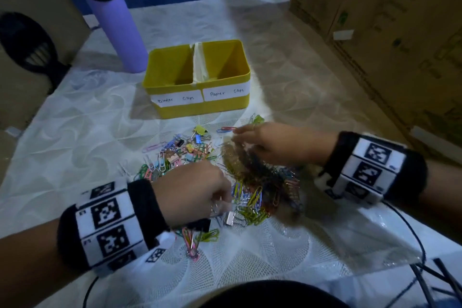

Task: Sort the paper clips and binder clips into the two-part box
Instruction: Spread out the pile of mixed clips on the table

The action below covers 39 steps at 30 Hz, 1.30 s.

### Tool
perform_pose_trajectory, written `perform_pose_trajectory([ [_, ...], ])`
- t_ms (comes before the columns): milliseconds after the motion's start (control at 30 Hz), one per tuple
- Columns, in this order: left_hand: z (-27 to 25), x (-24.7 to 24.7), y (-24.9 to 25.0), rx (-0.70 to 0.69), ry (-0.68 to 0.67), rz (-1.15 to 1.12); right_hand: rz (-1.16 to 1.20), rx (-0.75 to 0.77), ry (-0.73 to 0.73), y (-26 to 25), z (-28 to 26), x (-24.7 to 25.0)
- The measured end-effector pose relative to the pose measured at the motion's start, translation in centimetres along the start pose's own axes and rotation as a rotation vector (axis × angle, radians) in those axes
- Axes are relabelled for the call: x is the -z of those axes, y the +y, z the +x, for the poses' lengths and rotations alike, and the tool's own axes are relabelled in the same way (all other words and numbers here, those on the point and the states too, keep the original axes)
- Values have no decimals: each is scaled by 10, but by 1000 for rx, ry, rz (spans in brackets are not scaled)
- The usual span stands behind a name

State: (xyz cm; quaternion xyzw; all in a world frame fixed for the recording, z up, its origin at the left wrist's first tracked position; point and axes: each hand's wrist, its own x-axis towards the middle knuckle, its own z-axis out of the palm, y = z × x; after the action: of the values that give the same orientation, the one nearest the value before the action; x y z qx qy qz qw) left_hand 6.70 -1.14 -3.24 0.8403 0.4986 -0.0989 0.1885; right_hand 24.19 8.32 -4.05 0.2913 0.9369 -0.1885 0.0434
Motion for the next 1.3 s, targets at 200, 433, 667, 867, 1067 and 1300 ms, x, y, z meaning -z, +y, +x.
perform_pose_trajectory([
  [200, 7, -19, 10, 37, -16, -1, -176, -89, -164, -3, 44, 1],
  [433, -5, -22, -5, 69, -4, -26, -84, 52, -268, -8, -2, -11],
  [667, -11, -7, -29, 164, 2, 32, -11, 123, -204, -15, -23, -1],
  [867, -4, 6, -43, 235, 50, 42, -116, -268, 201, 36, 20, 31],
  [1067, 31, 35, -22, 124, 235, -44, -11, -261, -46, 57, 36, 46],
  [1300, 107, 47, 1, 173, -89, 125, -50, -411, 69, 86, 1, 51],
])
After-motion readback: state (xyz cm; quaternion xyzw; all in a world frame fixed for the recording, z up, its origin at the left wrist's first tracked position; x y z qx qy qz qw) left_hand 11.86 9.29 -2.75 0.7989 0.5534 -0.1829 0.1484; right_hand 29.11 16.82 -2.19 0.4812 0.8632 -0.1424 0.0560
